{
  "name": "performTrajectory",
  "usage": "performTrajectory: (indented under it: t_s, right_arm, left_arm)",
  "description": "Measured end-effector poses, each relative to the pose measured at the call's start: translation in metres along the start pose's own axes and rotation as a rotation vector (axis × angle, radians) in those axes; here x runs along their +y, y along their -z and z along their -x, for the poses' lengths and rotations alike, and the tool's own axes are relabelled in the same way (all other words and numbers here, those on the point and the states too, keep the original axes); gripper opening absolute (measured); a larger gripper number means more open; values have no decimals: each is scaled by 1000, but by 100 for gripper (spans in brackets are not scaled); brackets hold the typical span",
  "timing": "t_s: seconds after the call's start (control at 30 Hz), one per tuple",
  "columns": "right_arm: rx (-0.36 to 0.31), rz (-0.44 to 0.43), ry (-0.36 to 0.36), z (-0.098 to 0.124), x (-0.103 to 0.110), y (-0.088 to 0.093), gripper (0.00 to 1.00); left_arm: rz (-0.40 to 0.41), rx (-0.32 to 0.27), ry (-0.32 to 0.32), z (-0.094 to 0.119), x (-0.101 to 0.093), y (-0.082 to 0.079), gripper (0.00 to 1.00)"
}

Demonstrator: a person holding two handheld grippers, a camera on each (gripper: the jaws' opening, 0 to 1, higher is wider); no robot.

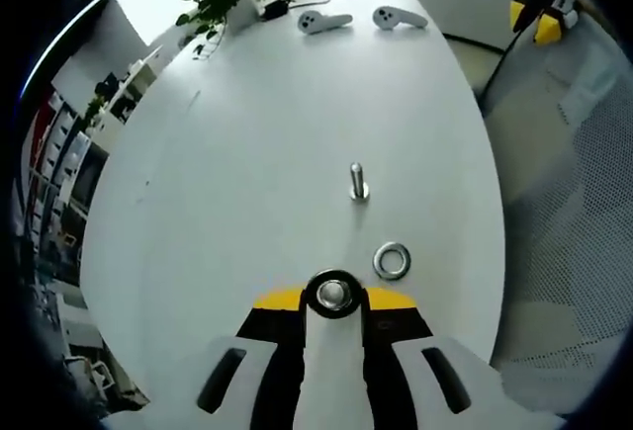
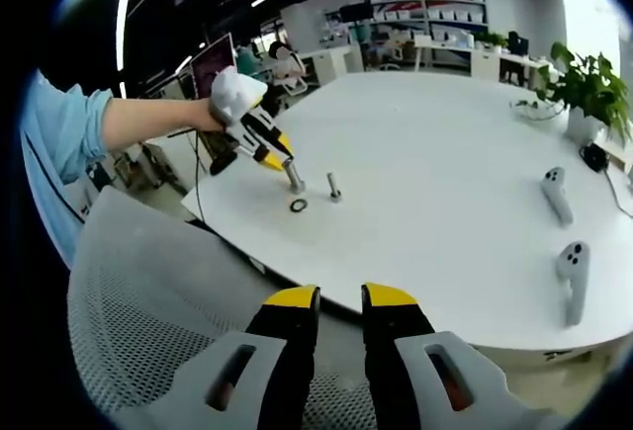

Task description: Place the washer onto the threaded stud by aligning its center hole with the stud, sliding it down to the base, and recovering from edge contact or off-axis alignment until the washer reaches the visible bottom stop.

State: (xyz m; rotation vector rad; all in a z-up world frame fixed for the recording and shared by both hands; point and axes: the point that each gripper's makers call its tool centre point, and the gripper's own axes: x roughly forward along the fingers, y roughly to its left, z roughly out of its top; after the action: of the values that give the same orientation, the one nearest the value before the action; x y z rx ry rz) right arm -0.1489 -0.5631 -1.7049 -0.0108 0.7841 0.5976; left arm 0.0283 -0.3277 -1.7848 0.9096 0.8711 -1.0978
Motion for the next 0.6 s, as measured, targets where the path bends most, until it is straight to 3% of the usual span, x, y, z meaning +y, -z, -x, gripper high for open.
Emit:
performTrajectory:
  t_s: [0.37, 0.6]
  right_arm:
    - [3, -2, -2, 0, 0, 1, 20]
    - [-4, -7, 1, 0, -1, 0, 20]
  left_arm:
    - [-8, 11, 12, -5, -5, -7, 19]
    - [-73, 75, 49, -4, -9, -9, 19]
